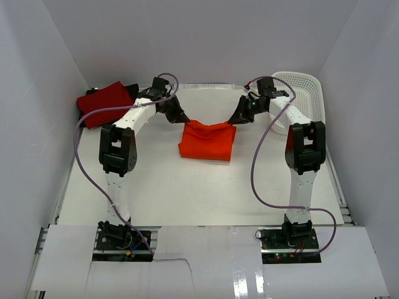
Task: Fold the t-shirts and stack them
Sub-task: Fold the long partially folded tshirt into a neat square
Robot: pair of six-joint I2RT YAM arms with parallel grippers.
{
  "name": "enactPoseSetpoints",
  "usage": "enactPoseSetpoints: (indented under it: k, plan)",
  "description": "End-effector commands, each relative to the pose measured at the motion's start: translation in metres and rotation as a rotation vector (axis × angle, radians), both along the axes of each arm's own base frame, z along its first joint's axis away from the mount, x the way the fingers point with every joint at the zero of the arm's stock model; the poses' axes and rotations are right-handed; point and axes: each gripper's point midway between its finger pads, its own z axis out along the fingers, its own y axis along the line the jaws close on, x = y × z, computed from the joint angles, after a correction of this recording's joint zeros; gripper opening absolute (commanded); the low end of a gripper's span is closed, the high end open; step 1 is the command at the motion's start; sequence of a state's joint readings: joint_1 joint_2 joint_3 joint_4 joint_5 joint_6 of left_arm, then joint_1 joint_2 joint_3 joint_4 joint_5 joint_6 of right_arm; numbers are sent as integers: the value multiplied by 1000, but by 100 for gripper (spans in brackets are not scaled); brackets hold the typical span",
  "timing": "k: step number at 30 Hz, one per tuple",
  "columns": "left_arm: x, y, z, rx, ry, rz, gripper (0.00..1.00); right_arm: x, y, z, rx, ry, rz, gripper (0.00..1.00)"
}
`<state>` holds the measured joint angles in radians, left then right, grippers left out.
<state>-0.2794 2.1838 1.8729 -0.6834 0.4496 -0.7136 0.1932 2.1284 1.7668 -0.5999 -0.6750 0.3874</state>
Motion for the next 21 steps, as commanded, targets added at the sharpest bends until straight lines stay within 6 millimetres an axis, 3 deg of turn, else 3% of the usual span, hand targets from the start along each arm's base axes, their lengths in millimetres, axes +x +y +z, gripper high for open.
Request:
enactPoseSetpoints:
  k: [1, 14, 21]
  plan:
    - [16, 0, 29, -6, -92, -1, 0, 21, -1, 19, 18, -80, -1, 8]
    - [34, -4, 28, -5, -118, 6, 0, 43, 2, 13, 29, -80, -19, 8]
    - [41, -3, 16, 5, -109, 18, 2, 51, 5, 5, 49, -77, -25, 11]
